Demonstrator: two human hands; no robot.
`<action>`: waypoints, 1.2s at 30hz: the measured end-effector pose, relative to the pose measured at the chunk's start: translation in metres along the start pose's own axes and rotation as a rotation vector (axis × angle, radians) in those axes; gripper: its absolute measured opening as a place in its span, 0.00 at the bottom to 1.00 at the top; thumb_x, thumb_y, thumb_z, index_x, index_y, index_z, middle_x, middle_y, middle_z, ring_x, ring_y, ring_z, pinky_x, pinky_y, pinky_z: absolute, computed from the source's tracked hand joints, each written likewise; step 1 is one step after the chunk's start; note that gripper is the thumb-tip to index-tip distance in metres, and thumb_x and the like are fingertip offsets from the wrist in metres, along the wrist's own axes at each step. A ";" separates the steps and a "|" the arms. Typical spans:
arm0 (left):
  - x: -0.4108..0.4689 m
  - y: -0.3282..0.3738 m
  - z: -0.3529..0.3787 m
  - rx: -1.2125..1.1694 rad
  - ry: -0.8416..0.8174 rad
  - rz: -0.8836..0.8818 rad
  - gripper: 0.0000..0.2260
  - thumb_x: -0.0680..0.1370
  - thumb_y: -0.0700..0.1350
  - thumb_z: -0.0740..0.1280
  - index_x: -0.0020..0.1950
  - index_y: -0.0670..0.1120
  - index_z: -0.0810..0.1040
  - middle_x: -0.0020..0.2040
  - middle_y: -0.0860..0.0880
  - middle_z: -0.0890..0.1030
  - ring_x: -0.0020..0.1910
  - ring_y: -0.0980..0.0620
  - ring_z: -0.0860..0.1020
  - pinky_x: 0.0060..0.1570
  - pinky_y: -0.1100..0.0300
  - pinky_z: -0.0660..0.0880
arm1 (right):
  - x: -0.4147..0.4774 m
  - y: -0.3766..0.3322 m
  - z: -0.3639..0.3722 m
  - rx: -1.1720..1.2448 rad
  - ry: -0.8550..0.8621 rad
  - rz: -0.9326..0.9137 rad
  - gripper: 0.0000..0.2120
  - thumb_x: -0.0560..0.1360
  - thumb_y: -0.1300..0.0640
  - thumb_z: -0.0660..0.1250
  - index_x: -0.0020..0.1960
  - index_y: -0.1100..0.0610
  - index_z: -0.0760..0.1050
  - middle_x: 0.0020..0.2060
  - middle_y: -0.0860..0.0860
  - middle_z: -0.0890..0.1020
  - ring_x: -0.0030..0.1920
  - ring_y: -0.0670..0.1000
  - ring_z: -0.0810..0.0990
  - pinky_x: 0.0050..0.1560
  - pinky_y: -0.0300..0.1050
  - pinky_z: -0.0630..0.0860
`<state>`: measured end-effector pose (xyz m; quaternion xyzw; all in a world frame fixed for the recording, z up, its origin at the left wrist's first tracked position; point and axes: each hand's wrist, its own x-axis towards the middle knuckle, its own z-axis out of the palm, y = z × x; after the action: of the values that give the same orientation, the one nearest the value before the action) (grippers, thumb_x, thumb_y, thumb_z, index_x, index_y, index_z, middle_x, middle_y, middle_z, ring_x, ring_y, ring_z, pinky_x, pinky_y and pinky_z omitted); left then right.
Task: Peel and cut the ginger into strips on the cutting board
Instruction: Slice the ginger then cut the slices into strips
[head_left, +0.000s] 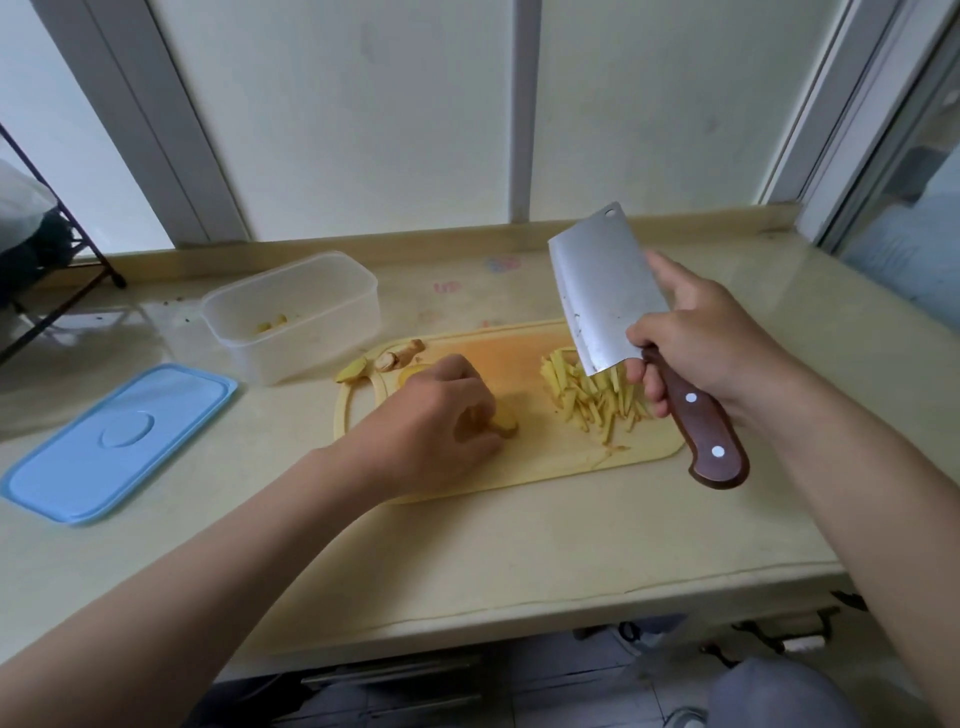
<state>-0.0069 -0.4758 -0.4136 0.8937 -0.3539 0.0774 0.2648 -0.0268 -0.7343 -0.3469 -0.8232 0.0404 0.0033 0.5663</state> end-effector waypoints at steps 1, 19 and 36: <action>-0.004 -0.002 -0.001 0.016 -0.012 0.026 0.10 0.72 0.47 0.75 0.50 0.44 0.83 0.50 0.49 0.76 0.43 0.48 0.78 0.49 0.55 0.77 | -0.003 -0.001 0.000 -0.006 -0.012 0.000 0.35 0.76 0.70 0.55 0.65 0.31 0.73 0.29 0.60 0.77 0.24 0.56 0.72 0.28 0.48 0.75; 0.002 -0.015 0.003 0.158 -0.095 0.195 0.08 0.79 0.45 0.61 0.51 0.44 0.78 0.47 0.47 0.79 0.45 0.43 0.76 0.46 0.48 0.75 | -0.009 -0.004 0.030 -0.354 -0.180 0.026 0.44 0.78 0.67 0.56 0.81 0.28 0.49 0.26 0.54 0.79 0.24 0.54 0.77 0.27 0.48 0.78; 0.003 -0.009 -0.002 0.030 -0.109 0.119 0.10 0.74 0.43 0.68 0.52 0.44 0.84 0.49 0.47 0.82 0.47 0.50 0.79 0.49 0.62 0.74 | -0.006 0.008 0.028 -0.397 -0.190 0.040 0.44 0.78 0.66 0.57 0.80 0.27 0.49 0.27 0.54 0.79 0.23 0.52 0.77 0.24 0.46 0.77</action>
<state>0.0016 -0.4708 -0.4147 0.8778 -0.4191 0.0493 0.2266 -0.0326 -0.7110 -0.3638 -0.9137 0.0015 0.1001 0.3939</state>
